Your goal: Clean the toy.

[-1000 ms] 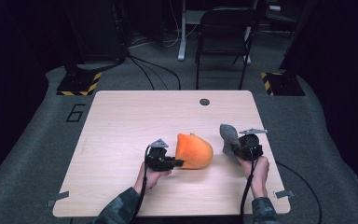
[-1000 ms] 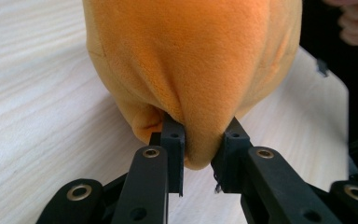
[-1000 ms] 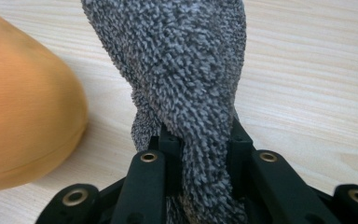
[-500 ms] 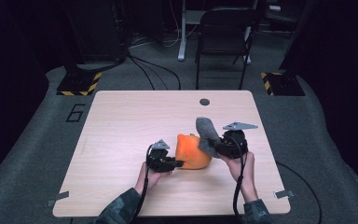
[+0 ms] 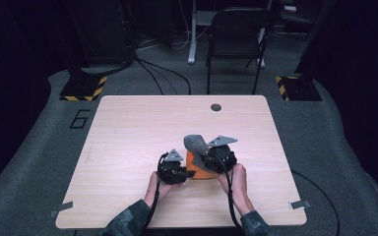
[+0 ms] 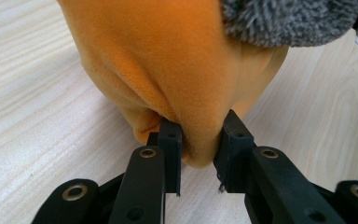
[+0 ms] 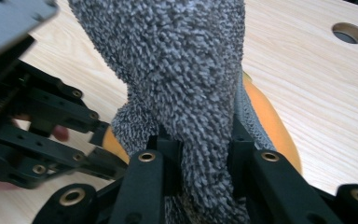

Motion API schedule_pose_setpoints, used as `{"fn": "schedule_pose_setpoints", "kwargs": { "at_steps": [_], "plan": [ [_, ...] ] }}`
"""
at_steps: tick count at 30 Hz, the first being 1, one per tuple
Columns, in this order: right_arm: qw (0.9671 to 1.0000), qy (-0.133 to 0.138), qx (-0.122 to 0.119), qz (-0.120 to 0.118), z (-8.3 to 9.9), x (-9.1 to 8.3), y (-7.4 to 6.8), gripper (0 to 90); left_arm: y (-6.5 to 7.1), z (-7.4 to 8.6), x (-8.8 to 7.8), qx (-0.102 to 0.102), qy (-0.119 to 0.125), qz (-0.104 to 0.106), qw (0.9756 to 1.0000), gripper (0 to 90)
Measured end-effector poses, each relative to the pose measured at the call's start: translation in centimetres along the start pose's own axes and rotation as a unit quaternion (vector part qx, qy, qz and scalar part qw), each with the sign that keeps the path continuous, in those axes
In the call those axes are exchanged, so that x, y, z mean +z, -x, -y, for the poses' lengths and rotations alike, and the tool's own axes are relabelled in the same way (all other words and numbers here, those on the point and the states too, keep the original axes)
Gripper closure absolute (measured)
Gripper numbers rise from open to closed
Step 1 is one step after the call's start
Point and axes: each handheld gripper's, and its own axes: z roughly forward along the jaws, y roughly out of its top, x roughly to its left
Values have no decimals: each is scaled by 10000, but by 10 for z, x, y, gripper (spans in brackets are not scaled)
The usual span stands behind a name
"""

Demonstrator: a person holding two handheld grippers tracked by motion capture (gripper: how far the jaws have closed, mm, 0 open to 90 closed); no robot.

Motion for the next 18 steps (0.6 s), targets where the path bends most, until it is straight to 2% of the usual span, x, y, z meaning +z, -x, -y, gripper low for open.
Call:
{"fn": "schedule_pose_setpoints", "kwargs": {
  "at_steps": [5, 11, 16, 18],
  "plan": [
    [9999, -59, 90, 43, 5, -4, 12, 728, -2, 0, 0, 91, -22, 58, 9999, 743],
    [9997, -88, 181, 152, 10, -7, 24, 723, -2, 1, 0, 63, 13, 97, 9999, 742],
    [9989, -143, 377, 243, 17, -8, 39, 720, -3, 1, 0, 70, 43, 132, 9999, 741],
    [9984, -185, 461, 266, 20, -8, 44, 719, -4, 2, 1, 15, 71, 126, 9999, 741]
  ]
}}
